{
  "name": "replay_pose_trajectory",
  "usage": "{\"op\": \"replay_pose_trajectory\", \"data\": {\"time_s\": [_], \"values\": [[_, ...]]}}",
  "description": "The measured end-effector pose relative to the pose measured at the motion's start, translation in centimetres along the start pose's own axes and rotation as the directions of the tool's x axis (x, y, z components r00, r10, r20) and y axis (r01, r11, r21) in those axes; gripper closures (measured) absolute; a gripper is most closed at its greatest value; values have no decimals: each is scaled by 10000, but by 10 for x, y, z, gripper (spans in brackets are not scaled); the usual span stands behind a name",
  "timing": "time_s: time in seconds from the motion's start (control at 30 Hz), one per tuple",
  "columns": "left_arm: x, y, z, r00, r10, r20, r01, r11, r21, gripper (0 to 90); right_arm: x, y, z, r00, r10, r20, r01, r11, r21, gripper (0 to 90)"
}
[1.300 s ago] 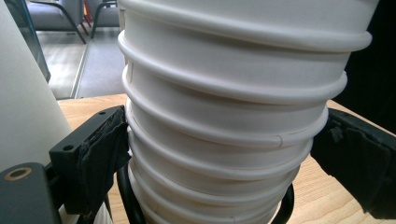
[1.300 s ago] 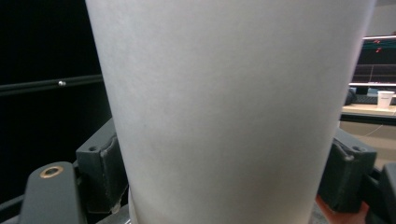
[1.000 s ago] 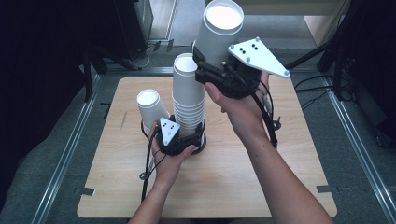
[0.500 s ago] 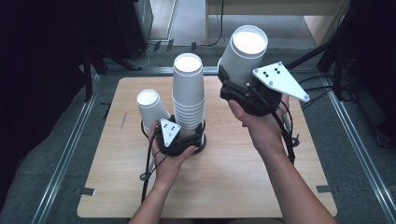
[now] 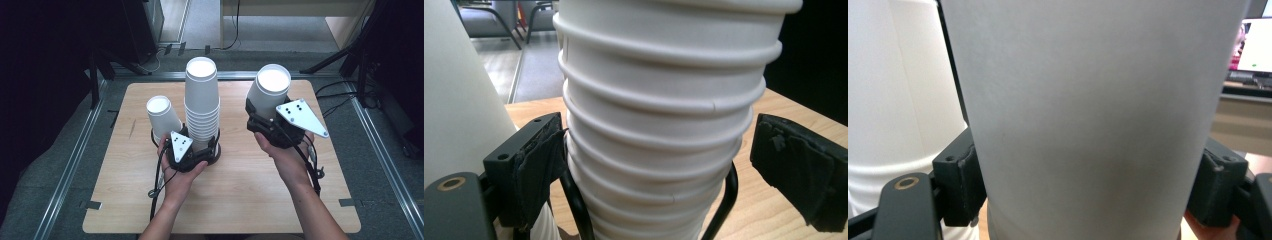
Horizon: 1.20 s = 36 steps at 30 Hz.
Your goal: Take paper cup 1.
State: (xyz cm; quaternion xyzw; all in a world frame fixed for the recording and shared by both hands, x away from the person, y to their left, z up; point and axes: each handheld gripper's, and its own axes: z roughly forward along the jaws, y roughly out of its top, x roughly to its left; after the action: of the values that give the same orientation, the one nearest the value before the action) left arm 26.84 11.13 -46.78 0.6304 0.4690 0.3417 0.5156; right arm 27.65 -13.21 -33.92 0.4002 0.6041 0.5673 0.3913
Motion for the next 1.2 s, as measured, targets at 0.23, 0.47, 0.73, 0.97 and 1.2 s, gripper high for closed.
{"op": "replay_pose_trajectory", "data": {"time_s": [0.23,0.47,0.73,0.97,1.2], "values": [[-1,-5,-12,9997,-124,208,125,9999,-32,76,-6,-27,-5,9995,-216,227,209,9994,283,192],[-7,-14,-25,9976,-308,622,304,9995,80,75,-5,-63,-12,9958,-788,459,755,9947,697,190],[-7,-14,-31,9925,-328,1175,243,9970,732,0,-1,-106,-25,9834,-1740,518,1679,9802,1054,186],[-1,-10,-36,9863,-678,1505,547,9945,894,0,3,-139,-32,9595,-2755,594,2640,9524,1522,182],[-3,-7,-37,9749,-966,2006,766,9915,1056,0,10,-159,-32,9211,-3800,845,3624,9164,1699,180]]}}
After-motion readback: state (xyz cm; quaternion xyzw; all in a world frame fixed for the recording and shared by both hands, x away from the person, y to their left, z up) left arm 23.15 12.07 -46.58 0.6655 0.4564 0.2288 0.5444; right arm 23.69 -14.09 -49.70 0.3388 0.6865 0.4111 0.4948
